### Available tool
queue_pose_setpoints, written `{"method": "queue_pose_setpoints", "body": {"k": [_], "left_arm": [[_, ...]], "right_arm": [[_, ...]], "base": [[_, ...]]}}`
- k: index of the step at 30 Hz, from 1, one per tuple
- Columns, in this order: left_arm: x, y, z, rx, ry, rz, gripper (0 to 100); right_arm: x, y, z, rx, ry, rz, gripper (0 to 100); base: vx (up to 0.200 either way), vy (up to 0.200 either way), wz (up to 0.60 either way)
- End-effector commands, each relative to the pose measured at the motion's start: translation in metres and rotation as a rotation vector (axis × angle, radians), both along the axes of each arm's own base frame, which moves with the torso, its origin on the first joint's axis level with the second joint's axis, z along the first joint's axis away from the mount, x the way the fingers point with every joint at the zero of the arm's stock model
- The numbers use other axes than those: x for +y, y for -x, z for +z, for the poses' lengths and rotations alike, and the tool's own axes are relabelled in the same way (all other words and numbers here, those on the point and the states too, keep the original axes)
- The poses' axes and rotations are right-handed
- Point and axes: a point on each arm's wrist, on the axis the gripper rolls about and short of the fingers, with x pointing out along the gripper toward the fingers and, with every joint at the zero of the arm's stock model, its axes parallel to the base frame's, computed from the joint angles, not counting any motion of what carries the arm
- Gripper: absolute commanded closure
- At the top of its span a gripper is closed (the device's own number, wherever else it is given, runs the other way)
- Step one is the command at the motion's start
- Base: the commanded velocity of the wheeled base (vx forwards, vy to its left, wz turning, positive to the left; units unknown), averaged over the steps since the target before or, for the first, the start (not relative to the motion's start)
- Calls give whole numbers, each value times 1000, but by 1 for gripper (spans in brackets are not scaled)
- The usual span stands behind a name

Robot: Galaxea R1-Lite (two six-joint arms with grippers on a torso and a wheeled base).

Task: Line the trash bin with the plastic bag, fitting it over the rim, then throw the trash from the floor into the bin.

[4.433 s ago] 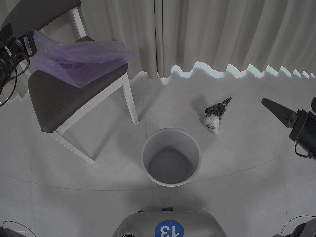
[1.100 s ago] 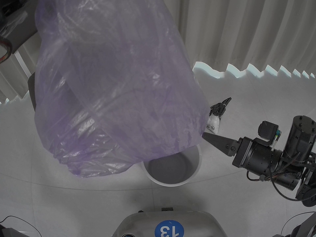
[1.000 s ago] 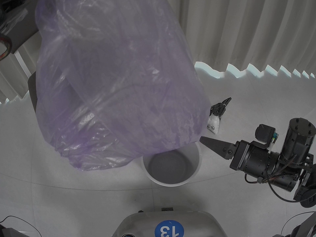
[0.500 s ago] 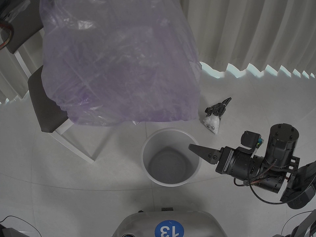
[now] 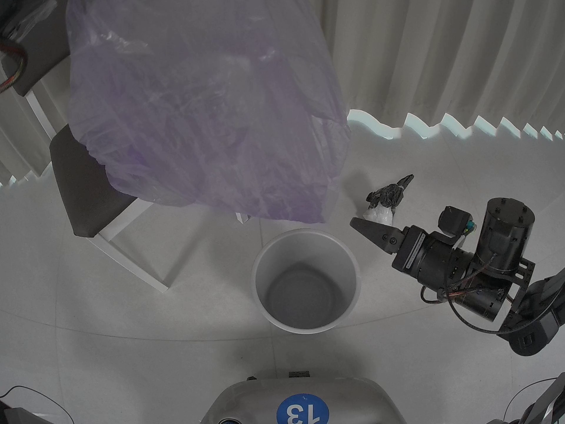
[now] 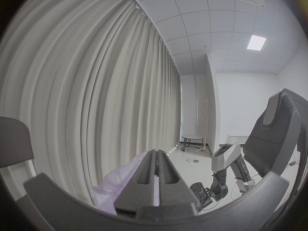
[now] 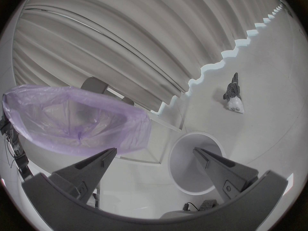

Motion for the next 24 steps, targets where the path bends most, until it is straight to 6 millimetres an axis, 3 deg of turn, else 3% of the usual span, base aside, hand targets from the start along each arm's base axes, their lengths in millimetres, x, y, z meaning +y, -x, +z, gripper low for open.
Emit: {"method": "queue_pose_setpoints", "body": {"k": [1, 6, 14, 24], "left_arm": [[-1, -1, 0, -1, -2, -2, 100], [-2, -1, -4, 7, -12, -2, 100], [-3, -2, -3, 3, -7, -2, 100], [-3, -3, -4, 4, -8, -2, 100]], "right_arm": [[10, -11, -10, 20, -5, 4, 0], [17, -21, -19, -7, -69, 2, 0], [29, -32, -52, 19, -78, 51, 0], [31, -35, -58, 32, -71, 54, 0]], "base": [[0, 0, 0], [0, 0, 0], [0, 0, 0], [0, 0, 0]]}}
